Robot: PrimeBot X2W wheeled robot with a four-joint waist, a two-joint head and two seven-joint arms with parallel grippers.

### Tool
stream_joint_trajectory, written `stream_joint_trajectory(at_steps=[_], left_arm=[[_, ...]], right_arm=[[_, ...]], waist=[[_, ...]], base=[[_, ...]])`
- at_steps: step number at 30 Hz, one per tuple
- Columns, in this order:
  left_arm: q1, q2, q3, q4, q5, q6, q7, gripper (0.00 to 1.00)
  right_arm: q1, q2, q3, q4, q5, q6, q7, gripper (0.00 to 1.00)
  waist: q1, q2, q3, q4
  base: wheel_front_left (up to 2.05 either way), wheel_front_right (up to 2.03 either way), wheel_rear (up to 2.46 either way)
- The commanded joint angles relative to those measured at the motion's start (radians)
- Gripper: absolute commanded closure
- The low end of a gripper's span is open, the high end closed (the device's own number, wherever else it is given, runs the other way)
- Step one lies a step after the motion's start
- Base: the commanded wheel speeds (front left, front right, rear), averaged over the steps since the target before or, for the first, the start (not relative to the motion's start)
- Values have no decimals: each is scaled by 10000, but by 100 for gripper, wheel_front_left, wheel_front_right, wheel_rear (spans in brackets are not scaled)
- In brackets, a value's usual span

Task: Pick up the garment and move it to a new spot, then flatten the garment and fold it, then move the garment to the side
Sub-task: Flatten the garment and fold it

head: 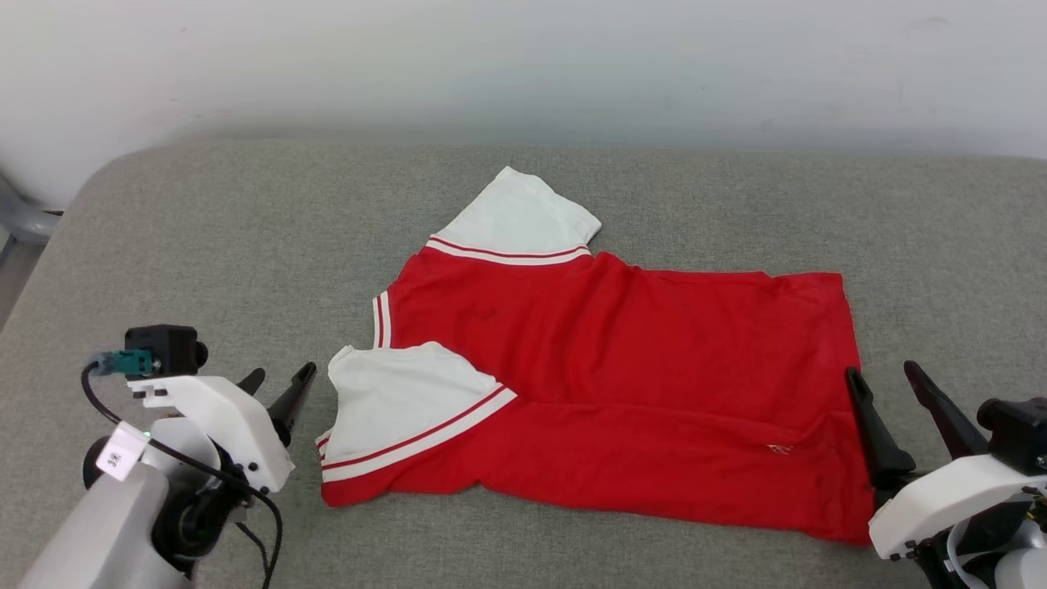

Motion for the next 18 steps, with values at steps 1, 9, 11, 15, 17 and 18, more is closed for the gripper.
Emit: stream_joint_trajectory(at_steps=[1,9,11,15,17,18], left_arm=[[68,227,-14,-207,-141,-16,441,0],[410,1543,-189,-1827,-1493,733,4664,0],[493,1656,-147,-2083,-1785,1015,5212,0],[699,1581,-125,-2220,-2104,1414,5688,0],[757,1473,-161,-2111,-2194,1481,5730,0],[767,1438,-181,-2030,-2202,1484,5739,0]], right_arm=[[164,79,-73,-180,-99,-8,53,0],[415,521,-382,-981,-424,-8,495,0],[361,614,-414,-1077,-465,-8,560,0],[166,732,-382,-1155,-468,-8,581,0],[98,791,-412,-1139,-428,-8,588,0],[73,796,-411,-1129,-419,-8,606,0]], waist=[[0,0,-26,-6],[0,0,219,-295],[0,0,391,-396],[0,0,739,-586],[0,0,877,-662],[0,0,942,-695]], base=[[0,0,0],[0,0,0],[0,0,0],[0,0,0],[0,0,0],[0,0,0]])
